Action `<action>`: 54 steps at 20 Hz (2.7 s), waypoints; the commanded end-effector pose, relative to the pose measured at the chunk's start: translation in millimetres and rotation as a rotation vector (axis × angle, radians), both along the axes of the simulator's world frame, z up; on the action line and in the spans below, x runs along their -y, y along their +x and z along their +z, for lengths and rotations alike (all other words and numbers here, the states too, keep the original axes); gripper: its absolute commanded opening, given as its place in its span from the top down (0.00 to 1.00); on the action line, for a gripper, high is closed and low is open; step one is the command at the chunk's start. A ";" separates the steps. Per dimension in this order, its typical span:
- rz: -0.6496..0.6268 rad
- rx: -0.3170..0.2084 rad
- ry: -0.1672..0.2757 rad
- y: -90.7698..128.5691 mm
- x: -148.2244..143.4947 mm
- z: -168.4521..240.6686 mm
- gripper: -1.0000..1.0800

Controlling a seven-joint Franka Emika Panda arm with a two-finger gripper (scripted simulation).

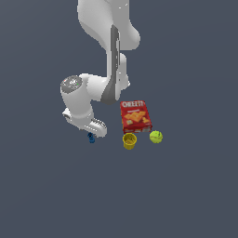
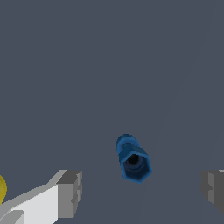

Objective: Pick up a designated object from a clutter of objects.

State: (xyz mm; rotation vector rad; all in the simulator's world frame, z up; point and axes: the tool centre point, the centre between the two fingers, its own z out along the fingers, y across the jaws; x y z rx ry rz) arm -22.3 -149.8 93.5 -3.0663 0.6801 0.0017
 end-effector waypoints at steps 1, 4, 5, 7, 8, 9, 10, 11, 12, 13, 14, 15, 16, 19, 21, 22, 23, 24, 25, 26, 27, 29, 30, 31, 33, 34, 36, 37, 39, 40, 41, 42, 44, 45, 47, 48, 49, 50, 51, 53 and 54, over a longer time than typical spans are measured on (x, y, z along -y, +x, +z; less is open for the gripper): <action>0.000 0.000 0.000 0.0 -0.2 -2.5 0.04; 0.000 0.000 0.000 -0.5 0.0 -11.6 0.04; 0.000 0.000 0.000 -0.6 -0.1 -15.9 0.04; -0.001 0.000 -0.001 -1.1 0.1 -26.4 0.04; -0.002 0.000 -0.001 -1.3 0.3 -31.6 0.04; -0.002 0.000 -0.001 -1.3 0.3 -36.3 0.04; -0.002 0.000 -0.001 -1.3 0.3 -40.4 0.04; -0.002 0.001 -0.001 -1.3 0.6 -43.6 0.04; -0.002 0.001 -0.001 -1.2 0.6 -46.3 0.04; -0.002 0.001 -0.001 -1.0 0.6 -48.3 0.04; -0.002 0.001 -0.001 -0.9 0.6 -49.8 0.04; -0.002 0.001 -0.001 -0.8 0.7 -50.6 0.04; -0.002 0.001 -0.001 -0.8 0.7 -50.9 0.04; -0.002 0.001 -0.001 -0.8 0.7 -50.9 1.00; -0.002 0.001 -0.001 -0.8 0.7 -50.9 1.00; -0.002 0.001 -0.001 -0.8 0.7 -50.9 1.00; -0.002 0.001 -0.001 -0.8 0.7 -50.9 1.00; -0.002 0.001 -0.001 -0.8 0.7 -50.9 1.00; -0.002 0.001 -0.001 -0.8 0.7 -50.9 1.00; -0.002 0.001 -0.001 -0.8 0.7 -50.9 1.00; -0.002 0.002 -0.001 -0.5 0.8 -50.4 1.00; -0.002 0.002 -0.001 -0.5 0.4 -49.4 1.00; -0.002 0.002 -0.001 -0.5 0.0 -48.2 1.00; -0.002 0.002 -0.001 -0.4 -0.7 -46.5 1.00; -0.002 0.002 -0.001 -0.2 -2.5 -41.5 1.00; -0.002 0.002 -0.001 0.0 -3.7 -38.2 1.00; -0.002 0.002 -0.001 0.3 -6.6 -30.2 1.00; -0.002 0.002 -0.001 0.5 -8.3 -25.3 1.00; -0.002 0.002 -0.001 1.0 -12.4 -14.0 1.00; -0.003 0.001 -0.001 1.2 -14.4 -7.7 1.00; -0.003 0.001 -0.001 1.5 -16.9 -0.7 1.00; -0.003 0.001 -0.001 1.9 -19.6 6.9 1.00; -0.003 0.001 -0.001 2.6 -25.4 23.4 1.00; -0.003 0.001 -0.001 3.0 -28.4 32.4 1.00; -0.004 0.001 -0.002 3.9 -35.0 51.6 1.00; -0.004 0.001 -0.002 4.4 -38.5 61.9 1.00; -0.004 0.001 -0.003 4.9 -42.2 72.5 1.00; -0.004 0.001 -0.003 5.5 -45.9 83.5 1.00; -0.004 0.001 -0.003 6.0 -49.6 94.4 1.00; -0.004 0.001 -0.004 7.2 -56.9 115.8 1.00; -0.004 0.001 -0.004 7.8 -60.5 126.4 1.00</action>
